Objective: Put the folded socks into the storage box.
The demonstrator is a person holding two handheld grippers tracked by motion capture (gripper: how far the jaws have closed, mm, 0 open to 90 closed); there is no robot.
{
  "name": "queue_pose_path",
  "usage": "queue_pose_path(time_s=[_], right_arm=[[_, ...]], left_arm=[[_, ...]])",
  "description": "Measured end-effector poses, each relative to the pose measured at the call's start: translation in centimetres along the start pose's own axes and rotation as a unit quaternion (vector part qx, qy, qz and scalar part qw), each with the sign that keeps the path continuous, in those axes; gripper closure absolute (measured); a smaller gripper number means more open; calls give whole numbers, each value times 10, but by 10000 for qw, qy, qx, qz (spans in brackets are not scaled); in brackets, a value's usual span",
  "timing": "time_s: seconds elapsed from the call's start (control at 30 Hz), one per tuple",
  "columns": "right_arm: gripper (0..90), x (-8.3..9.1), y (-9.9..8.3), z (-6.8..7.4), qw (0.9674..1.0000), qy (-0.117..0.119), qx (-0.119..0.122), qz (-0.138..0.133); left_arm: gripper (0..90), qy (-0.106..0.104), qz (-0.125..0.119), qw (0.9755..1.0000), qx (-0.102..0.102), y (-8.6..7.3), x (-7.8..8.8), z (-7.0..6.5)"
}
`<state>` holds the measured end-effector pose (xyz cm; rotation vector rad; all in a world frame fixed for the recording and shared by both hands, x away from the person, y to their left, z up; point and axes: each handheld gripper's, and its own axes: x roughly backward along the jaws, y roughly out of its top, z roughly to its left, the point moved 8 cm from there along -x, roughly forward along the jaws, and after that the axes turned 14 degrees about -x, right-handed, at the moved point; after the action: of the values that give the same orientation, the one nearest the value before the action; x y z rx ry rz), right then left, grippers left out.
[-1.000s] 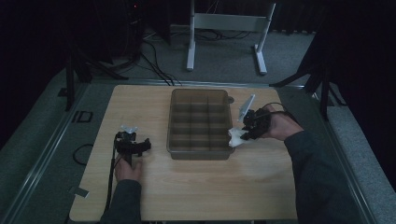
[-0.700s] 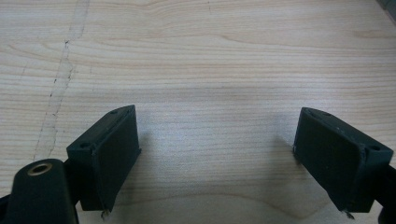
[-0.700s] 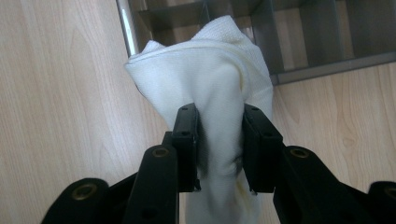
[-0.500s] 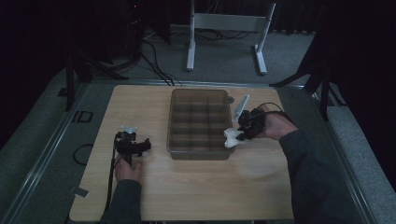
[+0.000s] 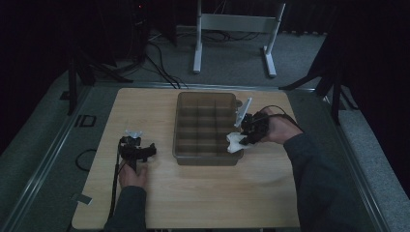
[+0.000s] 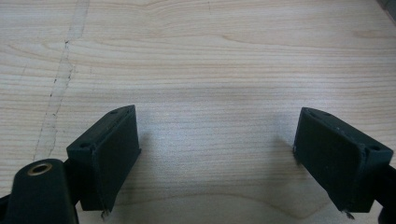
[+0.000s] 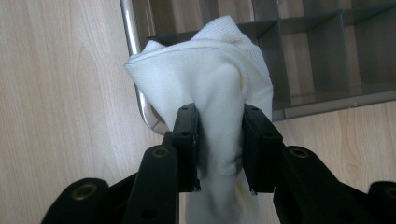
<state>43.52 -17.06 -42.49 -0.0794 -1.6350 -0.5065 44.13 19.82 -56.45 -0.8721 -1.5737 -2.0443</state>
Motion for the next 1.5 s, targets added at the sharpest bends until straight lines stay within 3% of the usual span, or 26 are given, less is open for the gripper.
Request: queue_pose_path(time_s=[1.5], right_arm=[[693,-32,22,8,9998,134,54,131]], left_arm=[[145,5,-16,10000,15,0,0,0]])
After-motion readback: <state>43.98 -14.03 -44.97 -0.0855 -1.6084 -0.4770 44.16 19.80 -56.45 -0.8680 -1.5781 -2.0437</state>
